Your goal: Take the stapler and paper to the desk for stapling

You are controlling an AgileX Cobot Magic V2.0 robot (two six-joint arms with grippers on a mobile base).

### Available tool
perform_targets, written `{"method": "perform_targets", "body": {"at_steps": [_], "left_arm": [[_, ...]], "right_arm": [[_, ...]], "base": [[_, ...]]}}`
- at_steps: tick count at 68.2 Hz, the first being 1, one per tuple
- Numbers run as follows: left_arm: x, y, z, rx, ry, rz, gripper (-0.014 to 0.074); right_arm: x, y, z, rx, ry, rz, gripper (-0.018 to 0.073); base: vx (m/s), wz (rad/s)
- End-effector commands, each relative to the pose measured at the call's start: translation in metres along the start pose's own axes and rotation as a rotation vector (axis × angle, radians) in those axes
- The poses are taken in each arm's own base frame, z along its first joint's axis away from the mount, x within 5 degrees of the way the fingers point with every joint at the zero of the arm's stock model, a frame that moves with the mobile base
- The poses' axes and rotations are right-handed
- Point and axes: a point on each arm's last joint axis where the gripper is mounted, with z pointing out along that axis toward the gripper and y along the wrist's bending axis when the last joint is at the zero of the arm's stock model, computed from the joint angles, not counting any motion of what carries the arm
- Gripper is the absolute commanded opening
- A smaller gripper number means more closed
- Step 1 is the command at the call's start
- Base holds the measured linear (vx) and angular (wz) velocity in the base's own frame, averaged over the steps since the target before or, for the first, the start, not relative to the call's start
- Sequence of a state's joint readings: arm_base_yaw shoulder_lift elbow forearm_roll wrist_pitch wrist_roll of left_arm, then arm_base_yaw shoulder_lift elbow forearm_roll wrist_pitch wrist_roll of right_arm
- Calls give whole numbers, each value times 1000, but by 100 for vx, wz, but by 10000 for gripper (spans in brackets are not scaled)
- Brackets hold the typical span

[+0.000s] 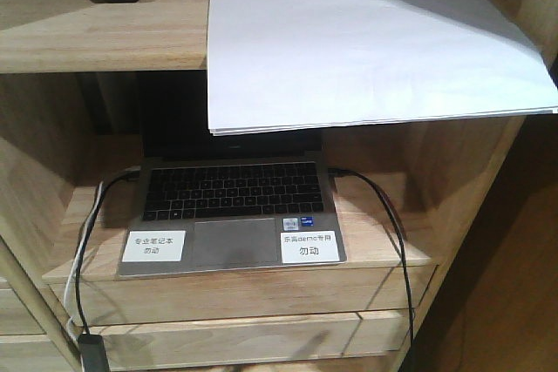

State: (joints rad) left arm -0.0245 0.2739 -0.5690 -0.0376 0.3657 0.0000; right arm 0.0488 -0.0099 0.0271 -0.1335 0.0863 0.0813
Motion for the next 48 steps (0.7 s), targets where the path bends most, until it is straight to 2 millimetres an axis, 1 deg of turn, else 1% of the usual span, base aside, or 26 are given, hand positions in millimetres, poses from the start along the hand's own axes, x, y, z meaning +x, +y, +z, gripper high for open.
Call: {"method": "perform_targets", "body": {"at_steps": [1,14,21,29,38,42,48], "left_arm": [[-15,-1,2,8,-82,-16,-6],[-16,0,3,4,-85,2,9],[-17,0,2,-5,-96,30,58],[-17,1,2,-10,-92,44,181],[-16,1,2,-10,-91,43,369],[-17,1,2,-9,-101,43,433],[-19,0,2,-9,-122,43,486]], "right_arm": [[-6,0,-1,0,-83,-9,-10],[-6,0,-1,0,-83,-9,-10],[-6,0,-1,0,-83,-9,-10],[-6,0,-1,0,-83,-9,-10],[-6,0,-1,0,-83,-9,-10],[-6,0,-1,0,-83,-9,-10],[-6,0,-1,0,-83,-9,-10]], "base": [[0,0],[0,0],[0,0],[0,0],[0,0],[0,0],[0,0]]}}
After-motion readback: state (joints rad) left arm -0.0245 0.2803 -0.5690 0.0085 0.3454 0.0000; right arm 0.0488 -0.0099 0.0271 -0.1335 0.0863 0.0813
